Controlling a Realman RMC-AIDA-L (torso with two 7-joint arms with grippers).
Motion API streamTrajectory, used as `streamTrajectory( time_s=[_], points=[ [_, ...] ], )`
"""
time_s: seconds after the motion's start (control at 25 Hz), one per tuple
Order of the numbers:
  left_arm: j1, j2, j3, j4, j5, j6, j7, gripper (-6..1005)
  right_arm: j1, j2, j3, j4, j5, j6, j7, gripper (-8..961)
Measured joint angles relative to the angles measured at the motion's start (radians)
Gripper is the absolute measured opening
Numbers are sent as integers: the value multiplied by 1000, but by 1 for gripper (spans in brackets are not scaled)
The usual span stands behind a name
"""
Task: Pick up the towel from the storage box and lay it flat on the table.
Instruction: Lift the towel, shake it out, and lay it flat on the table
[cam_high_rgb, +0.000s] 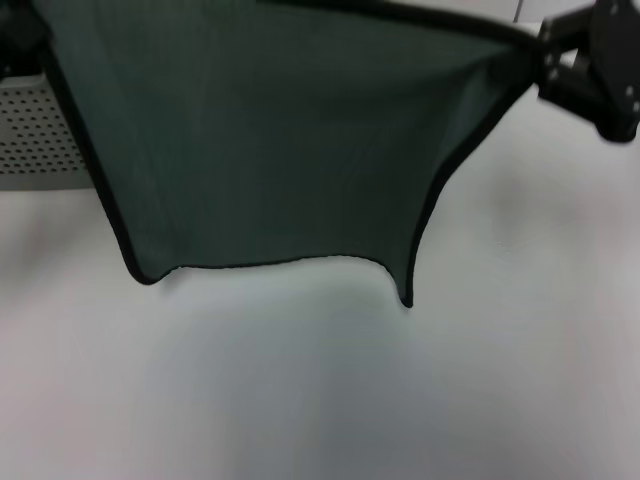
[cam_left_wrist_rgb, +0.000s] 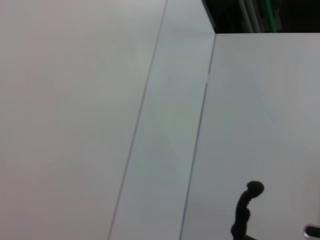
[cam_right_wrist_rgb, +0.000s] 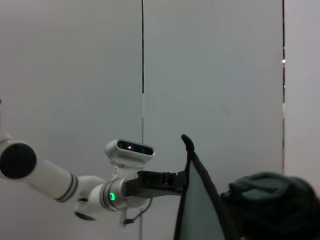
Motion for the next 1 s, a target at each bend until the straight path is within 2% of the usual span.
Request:
streamTrajectory(
  time_s=[0.12,0.24,0.44,0.52,0.6,0.68,0.88,1.0],
  points=[
    [-1,0,-22,0,6,-12,-7,4,19,2,47,0,-17,11,-11,12],
    [-4,1,-21,4,19,-10,-19,4,35,8,42,2,-39,-8,-8,12],
    [24,2,-20,40,81,39,-30,5,24,49,28,-3,-74,-117,-5,11],
    [35,2,-19,50,88,54,-31,5,23,54,34,-17,-74,-120,-4,12],
    [34,2,-21,51,88,54,-32,5,25,55,39,-26,-73,-109,-4,12],
    [20,2,-25,47,87,48,-32,5,55,53,71,-47,-76,-29,-7,12],
    [-34,-10,-29,41,79,-16,-27,6,121,37,120,-53,-80,56,-11,12],
    [-64,-15,-32,33,76,-33,-23,6,139,29,135,-54,-82,58,-3,11]
  ],
)
